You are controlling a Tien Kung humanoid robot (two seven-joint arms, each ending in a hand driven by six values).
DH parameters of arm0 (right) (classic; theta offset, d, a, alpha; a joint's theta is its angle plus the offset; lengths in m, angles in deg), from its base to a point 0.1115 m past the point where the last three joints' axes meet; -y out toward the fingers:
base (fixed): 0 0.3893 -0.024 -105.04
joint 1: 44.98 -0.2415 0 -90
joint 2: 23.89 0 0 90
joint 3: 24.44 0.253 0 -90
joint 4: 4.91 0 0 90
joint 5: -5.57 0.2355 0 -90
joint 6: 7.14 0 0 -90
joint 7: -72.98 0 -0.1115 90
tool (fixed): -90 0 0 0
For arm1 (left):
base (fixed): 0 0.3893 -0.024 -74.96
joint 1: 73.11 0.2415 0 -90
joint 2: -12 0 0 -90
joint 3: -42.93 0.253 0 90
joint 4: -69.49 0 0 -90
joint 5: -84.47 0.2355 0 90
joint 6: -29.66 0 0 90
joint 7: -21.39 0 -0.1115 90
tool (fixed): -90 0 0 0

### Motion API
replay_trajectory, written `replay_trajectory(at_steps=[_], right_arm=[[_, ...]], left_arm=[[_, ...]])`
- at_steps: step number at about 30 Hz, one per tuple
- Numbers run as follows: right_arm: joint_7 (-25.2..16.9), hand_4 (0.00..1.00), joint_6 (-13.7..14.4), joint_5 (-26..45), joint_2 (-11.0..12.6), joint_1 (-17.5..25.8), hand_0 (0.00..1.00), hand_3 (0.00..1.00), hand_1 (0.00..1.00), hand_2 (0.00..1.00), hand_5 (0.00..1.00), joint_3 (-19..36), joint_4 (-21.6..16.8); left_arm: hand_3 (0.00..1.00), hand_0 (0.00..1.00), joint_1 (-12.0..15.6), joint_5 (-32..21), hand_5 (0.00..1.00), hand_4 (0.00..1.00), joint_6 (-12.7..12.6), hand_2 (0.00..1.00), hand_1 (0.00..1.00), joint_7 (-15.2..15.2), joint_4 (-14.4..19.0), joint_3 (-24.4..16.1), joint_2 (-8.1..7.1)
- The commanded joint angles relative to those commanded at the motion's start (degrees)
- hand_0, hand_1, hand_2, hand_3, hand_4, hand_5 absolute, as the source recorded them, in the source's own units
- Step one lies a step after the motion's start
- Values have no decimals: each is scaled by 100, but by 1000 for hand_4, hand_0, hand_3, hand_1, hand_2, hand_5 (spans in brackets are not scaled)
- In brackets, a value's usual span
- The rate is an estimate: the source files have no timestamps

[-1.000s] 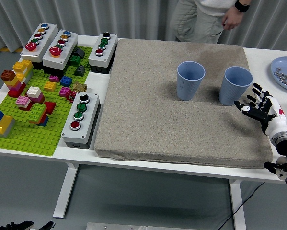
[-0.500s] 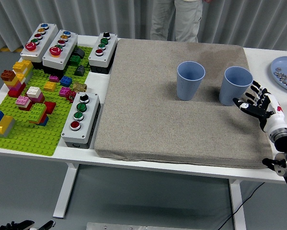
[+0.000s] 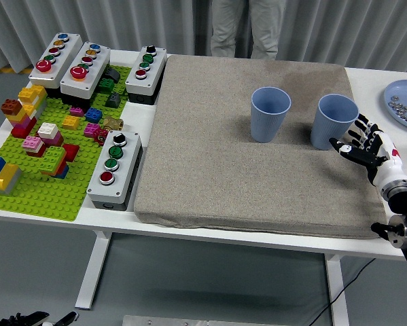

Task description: Pick cup pour cup place

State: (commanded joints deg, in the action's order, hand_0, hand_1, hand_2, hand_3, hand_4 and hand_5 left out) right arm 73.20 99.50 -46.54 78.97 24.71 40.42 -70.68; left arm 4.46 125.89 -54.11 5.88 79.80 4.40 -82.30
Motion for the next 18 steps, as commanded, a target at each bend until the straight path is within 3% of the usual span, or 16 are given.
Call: replay_trajectory(at_steps=[18], right_arm=[[25,858,-31,20,-92,-244,990,921,902,973,217,-160,189]], left_arm=[[686,769,10,-42,998,506,5,816,764,1,0,84,-9]])
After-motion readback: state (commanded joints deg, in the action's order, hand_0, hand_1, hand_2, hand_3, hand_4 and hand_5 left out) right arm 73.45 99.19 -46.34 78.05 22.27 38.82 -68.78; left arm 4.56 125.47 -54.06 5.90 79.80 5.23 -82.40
